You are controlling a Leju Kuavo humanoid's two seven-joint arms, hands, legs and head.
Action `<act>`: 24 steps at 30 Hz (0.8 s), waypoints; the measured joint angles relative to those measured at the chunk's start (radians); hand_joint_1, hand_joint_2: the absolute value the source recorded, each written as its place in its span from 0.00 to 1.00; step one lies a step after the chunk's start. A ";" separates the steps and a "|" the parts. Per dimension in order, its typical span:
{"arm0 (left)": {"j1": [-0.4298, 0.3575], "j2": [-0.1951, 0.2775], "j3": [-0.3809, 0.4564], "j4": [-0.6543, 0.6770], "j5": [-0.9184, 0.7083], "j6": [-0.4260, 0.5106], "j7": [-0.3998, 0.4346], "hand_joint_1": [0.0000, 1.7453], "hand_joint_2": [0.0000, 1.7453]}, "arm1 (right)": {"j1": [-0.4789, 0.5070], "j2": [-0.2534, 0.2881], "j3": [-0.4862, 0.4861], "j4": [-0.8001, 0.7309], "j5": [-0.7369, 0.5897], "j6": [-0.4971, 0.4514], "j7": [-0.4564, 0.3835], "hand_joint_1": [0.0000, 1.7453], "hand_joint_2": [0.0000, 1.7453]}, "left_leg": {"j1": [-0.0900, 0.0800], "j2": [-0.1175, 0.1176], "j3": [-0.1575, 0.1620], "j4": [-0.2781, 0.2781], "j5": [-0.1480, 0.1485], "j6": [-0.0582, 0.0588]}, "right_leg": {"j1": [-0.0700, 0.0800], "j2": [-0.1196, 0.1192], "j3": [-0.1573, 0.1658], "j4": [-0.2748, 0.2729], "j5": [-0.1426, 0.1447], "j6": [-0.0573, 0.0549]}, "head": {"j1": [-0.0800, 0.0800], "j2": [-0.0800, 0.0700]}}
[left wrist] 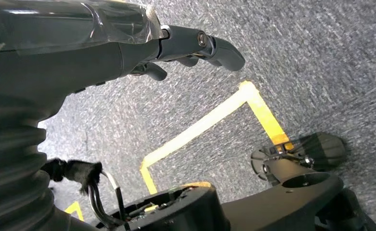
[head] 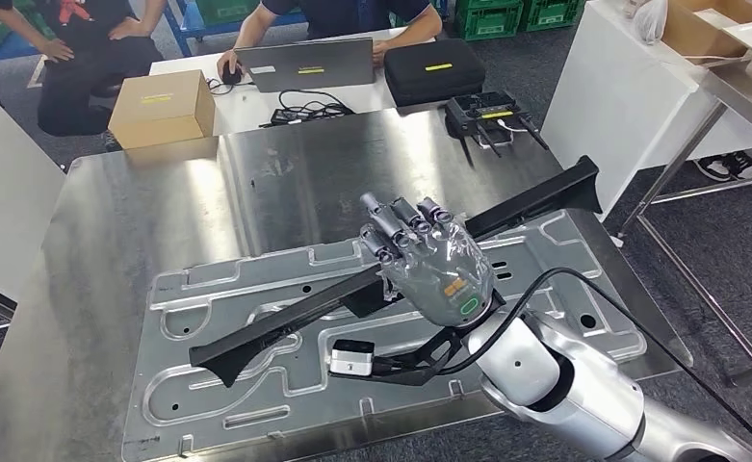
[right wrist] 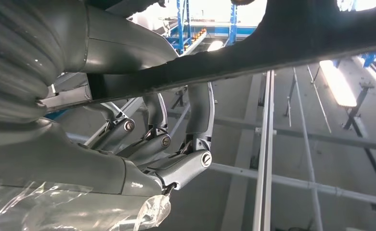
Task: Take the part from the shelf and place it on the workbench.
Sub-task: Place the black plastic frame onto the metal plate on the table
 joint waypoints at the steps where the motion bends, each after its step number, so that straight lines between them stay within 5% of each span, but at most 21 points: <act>1: 0.001 0.000 0.000 0.000 0.000 0.000 0.000 0.00 1.00 | -0.002 -0.002 -0.007 -0.009 -0.003 0.001 0.000 1.00 1.00 | 0.004 -0.001 0.014 -0.012 0.001 0.000 | 0.001 0.001 -0.009 0.026 -0.013 0.005 | 0.000 0.000; 4: 0.003 -0.001 0.000 0.000 0.000 0.000 0.000 0.00 1.00 | -0.001 -0.011 -0.016 -0.025 -0.021 0.001 0.000 1.00 1.00 | 0.008 -0.003 0.035 -0.023 -0.007 0.004 | 0.000 0.005 -0.113 0.208 -0.078 0.016 | 0.001 0.000; 6: 0.005 -0.002 0.000 0.000 -0.003 -0.001 0.000 0.00 1.00 | 0.007 -0.016 -0.016 -0.027 -0.043 -0.001 -0.010 1.00 1.00 | 0.011 -0.006 0.046 -0.021 -0.018 0.000 | -0.005 0.006 -0.167 0.266 -0.071 0.025 | 0.001 0.000; 7: 0.005 -0.002 0.000 0.000 -0.004 -0.001 0.000 0.00 1.00 | 0.010 -0.018 -0.016 -0.027 -0.051 -0.002 -0.016 1.00 1.00 | 0.014 -0.008 0.052 -0.018 -0.025 -0.004 | -0.009 0.005 -0.166 0.240 -0.040 0.029 | 0.001 0.000; 10: 0.003 -0.002 0.000 0.000 -0.014 0.003 -0.004 0.00 1.00 | 0.008 -0.022 -0.014 -0.030 -0.064 -0.005 -0.029 1.00 1.00 | 0.019 -0.014 0.062 0.004 -0.058 -0.026 | -0.020 0.011 -0.093 0.055 0.062 0.042 | 0.001 0.000; 16: -0.003 -0.001 -0.004 0.000 -0.034 0.017 -0.019 0.00 1.00 | 0.008 -0.028 -0.012 -0.032 -0.066 -0.010 -0.032 1.00 1.00 | 0.024 -0.012 0.038 0.062 -0.104 -0.046 | -0.018 0.017 -0.075 0.014 0.057 0.000 | 0.000 0.000; 20: -0.012 -0.001 -0.007 0.000 -0.046 0.029 -0.033 0.00 1.00 | 0.012 -0.030 -0.012 -0.032 -0.067 -0.010 -0.032 1.00 1.00 | 0.026 -0.006 -0.105 0.311 -0.192 -0.056 | -0.015 0.014 -0.071 0.014 0.049 -0.012 | 0.000 0.000; 22: -0.016 -0.001 -0.007 0.000 -0.051 0.031 -0.036 0.00 1.00 | 0.018 -0.031 -0.012 -0.032 -0.071 -0.010 -0.030 1.00 1.00 | 0.024 -0.006 -0.125 0.313 -0.159 -0.048 | -0.011 0.013 -0.064 0.014 0.044 -0.015 | 0.000 0.000; 24: -0.016 0.000 -0.008 0.000 -0.052 0.030 -0.036 0.00 1.00 | 0.020 -0.034 -0.014 -0.031 -0.088 -0.010 -0.024 1.00 1.00 | 0.016 -0.005 -0.080 0.181 -0.074 -0.026 | -0.007 0.014 -0.054 0.013 0.038 -0.016 | 0.000 0.000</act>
